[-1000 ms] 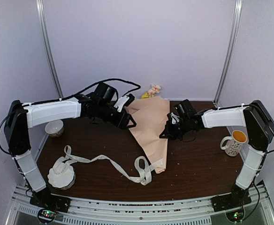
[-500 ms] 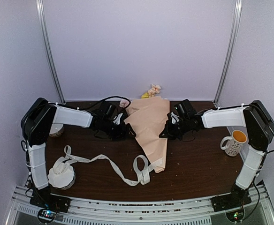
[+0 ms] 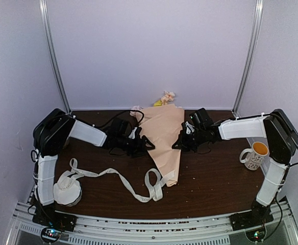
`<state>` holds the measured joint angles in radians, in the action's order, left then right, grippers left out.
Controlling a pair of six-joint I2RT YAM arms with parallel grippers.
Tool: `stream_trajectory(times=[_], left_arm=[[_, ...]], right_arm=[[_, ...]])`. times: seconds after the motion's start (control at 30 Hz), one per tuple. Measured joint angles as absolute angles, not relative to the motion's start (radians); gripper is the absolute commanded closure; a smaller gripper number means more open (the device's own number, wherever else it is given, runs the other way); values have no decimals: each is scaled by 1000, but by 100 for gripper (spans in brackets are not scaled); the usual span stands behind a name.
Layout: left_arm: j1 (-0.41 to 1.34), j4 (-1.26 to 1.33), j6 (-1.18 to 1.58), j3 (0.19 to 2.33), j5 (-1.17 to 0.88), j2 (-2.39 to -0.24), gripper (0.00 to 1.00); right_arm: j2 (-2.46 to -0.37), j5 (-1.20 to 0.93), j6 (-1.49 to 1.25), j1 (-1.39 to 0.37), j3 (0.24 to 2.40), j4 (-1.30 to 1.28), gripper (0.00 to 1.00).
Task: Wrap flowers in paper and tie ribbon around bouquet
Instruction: Pass from the right arm to the left
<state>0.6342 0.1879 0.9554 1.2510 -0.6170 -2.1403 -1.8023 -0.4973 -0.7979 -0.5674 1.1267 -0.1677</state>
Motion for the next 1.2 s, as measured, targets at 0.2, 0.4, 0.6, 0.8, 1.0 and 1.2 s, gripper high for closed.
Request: stream_trajectory(times=[0.2, 0.4, 0.6, 0.8, 1.0, 1.2], left_arm=[[654, 273, 1007, 1272, -641, -2187, 38], [680, 283, 1037, 1285, -652, -2217, 82], [683, 323, 1088, 1283, -675, -2223, 100], [683, 352, 1114, 1266, -672, -2223, 100], [683, 374, 1132, 1254, -669, -2224, 100], [683, 385, 1136, 1254, -669, -2226, 100]], right_arm=[[-1809, -497, -809, -572, 1127, -157, 100], [-1811, -497, -811, -573, 1127, -153, 100], [-1812, -487, -802, -574, 1127, -160, 90], [-1794, -430, -731, -575, 1127, -238, 62], [-1646, -345, -651, -587, 1085, -322, 50], [-1516, -241, -585, -728, 1050, -410, 51]])
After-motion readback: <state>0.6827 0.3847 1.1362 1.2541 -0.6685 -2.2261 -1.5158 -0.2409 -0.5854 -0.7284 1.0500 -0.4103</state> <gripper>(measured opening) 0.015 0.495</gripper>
